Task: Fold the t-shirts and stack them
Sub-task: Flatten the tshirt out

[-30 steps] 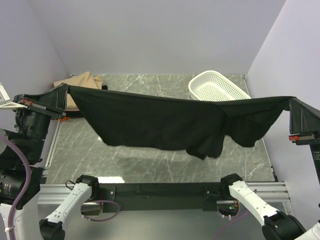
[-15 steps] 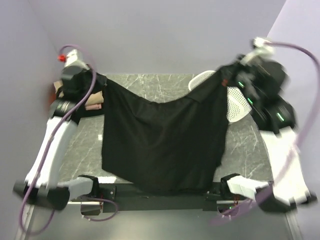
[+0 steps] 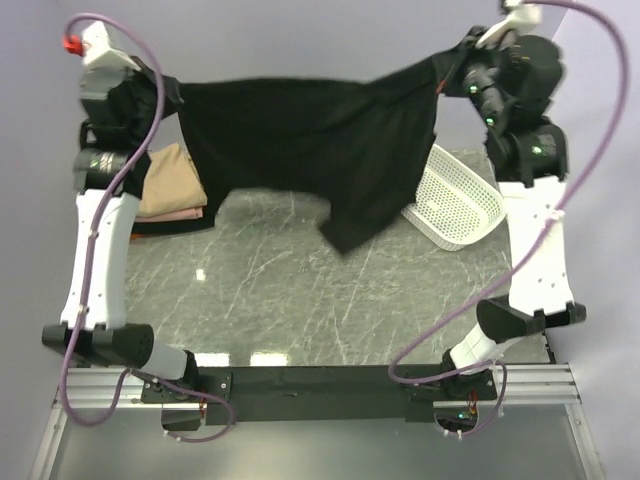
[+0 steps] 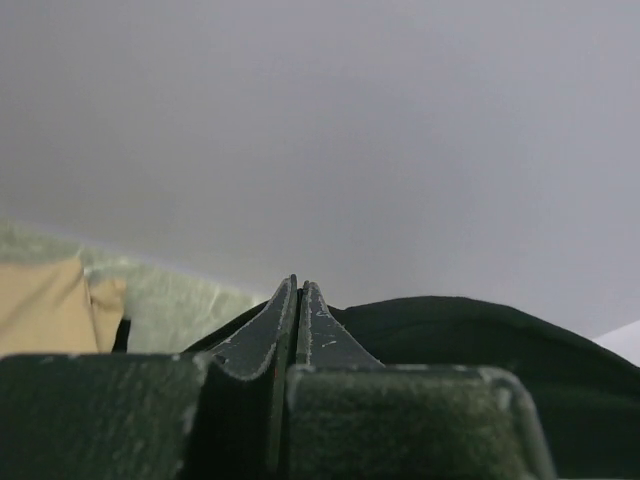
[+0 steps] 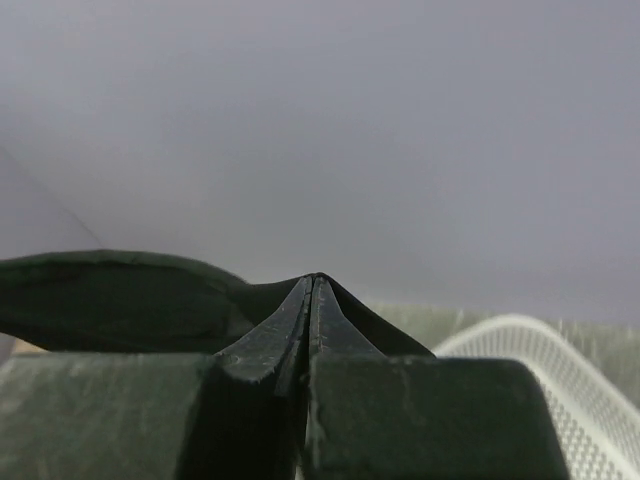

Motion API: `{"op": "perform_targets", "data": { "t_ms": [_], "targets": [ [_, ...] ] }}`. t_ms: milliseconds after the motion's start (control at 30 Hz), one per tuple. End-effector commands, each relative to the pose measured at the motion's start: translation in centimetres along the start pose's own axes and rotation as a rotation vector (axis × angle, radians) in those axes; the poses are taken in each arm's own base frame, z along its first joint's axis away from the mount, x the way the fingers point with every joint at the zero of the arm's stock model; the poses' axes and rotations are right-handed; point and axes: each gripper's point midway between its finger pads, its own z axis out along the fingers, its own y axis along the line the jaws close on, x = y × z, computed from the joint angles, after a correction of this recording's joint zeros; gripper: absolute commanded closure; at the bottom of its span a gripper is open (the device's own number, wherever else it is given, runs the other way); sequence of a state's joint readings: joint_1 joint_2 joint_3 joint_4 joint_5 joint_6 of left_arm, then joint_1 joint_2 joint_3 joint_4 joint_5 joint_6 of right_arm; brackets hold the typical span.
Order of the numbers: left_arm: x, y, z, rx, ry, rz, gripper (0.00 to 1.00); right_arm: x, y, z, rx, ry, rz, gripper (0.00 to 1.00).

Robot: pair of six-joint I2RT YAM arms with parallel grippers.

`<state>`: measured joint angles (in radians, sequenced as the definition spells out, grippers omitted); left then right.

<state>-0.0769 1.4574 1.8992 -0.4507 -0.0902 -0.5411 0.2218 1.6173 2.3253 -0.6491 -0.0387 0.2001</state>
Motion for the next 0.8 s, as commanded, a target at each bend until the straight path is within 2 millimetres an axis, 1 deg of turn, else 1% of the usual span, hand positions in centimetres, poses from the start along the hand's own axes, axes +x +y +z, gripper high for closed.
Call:
{"op": "perform_targets", "data": {
  "t_ms": [0, 33, 67, 100, 133, 167, 200, 233, 267, 300, 333, 367, 400, 433, 467, 500, 533, 567, 600, 633, 667, 700, 733, 767],
  "targets": [
    [-5.6, -2.9, -4.1, 0.110, -0.147, 0.033, 0.99, -7.6, 2.6, -5.2, -0.111, -0.215, -0.008, 1.00],
    [-5.4, -2.9, -4.4, 0.115, -0.146, 0.032, 0.99, -6.0, 2.5, -4.8, -0.111, -0.176, -0.002, 1.00],
    [-4.2, -2.2, -5.0, 0.106, -0.123, 0.031, 0.99, -5.4, 2.4, -5.1, -0.113, -0.164, 0.003, 1.00],
    [-3.5, -1.8, -5.2, 0.098, -0.114, 0.028, 0.99, -6.2, 2.8, -7.0, -0.128, -0.197, 0.002, 1.00],
    [-2.9, -1.3, -5.4, 0.092, -0.108, 0.021, 0.99, -5.2, 3.0, -7.3, -0.149, -0.178, 0.010, 1.00],
    [-0.7, 0.0, -5.7, 0.066, -0.070, 0.019, 0.99, -1.6, 2.2, -6.2, -0.136, -0.096, 0.019, 1.00],
    [0.5, 0.8, -5.9, 0.047, -0.049, 0.010, 1.00, -1.5, 2.4, -7.9, -0.148, -0.111, 0.025, 1.00],
    [3.9, 2.9, -5.5, -0.004, 0.016, -0.002, 0.99, 3.3, 1.8, -7.1, -0.149, -0.005, 0.039, 1.00],
    [4.4, 3.4, -6.7, -0.013, 0.016, -0.012, 0.99, 5.4, 1.7, -7.4, -0.159, 0.033, 0.048, 1.00],
    [5.8, 4.5, -7.1, -0.043, 0.037, -0.021, 0.99, 5.8, 1.9, -9.0, -0.177, 0.017, 0.066, 1.00],
    [7.1, 5.5, -7.5, -0.074, 0.052, -0.035, 1.00, 11.5, 0.8, -8.5, -0.155, 0.133, 0.093, 1.00],
    [9.8, 7.2, -8.2, -0.101, 0.092, -0.036, 0.99, 14.0, 0.6, -8.9, -0.155, 0.179, 0.111, 1.00],
    [11.4, 8.2, -8.7, -0.127, 0.121, -0.051, 0.99, 15.5, 0.3, -9.9, -0.148, 0.199, 0.135, 1.00],
    [14.8, 10.1, -9.1, -0.172, 0.189, -0.050, 0.99, 20.9, -0.8, -10.2, -0.114, 0.311, 0.161, 1.00],
    [16.1, 11.0, -10.1, -0.196, 0.221, -0.054, 0.98, 22.7, -1.3, -11.2, -0.089, 0.343, 0.177, 1.00],
    [17.6, 11.9, -10.7, -0.224, 0.253, -0.067, 0.97, 24.8, -1.8, -11.6, -0.066, 0.385, 0.204, 1.00],
    [20.3, 13.7, -11.4, -0.274, 0.307, -0.069, 0.96, 28.4, -2.7, -12.4, -0.026, 0.462, 0.225, 1.00],
    [21.3, 14.5, -12.3, -0.306, 0.329, -0.075, 0.93, 29.5, -3.1, -13.2, -0.007, 0.483, 0.235, 1.00],
    [22.1, 15.0, -12.8, -0.324, 0.346, -0.096, 0.89, 31.5, -3.6, -13.8, 0.021, 0.528, 0.249, 1.00],
    [23.0, 15.6, -13.6, -0.341, 0.356, -0.097, 0.85, 32.0, -4.0, -14.1, 0.042, 0.539, 0.250, 1.00],
    [23.4, 16.3, -14.2, -0.370, 0.364, -0.093, 0.78, 32.6, -4.3, -14.7, 0.065, 0.561, 0.255, 1.00],
    [23.4, 16.7, -14.6, -0.390, 0.365, -0.086, 0.76, 33.4, -4.3, -15.3, 0.063, 0.584, 0.265, 1.00],
    [22.7, 16.6, -15.0, -0.392, 0.345, -0.078, 0.73, 33.9, -4.1, -15.6, 0.053, 0.597, 0.274, 1.00],
    [22.4, 17.5, -15.9, -0.440, 0.344, -0.051, 0.68, 34.2, -3.6, -16.4, 0.031, 0.614, 0.290, 1.00]
  ]
}}
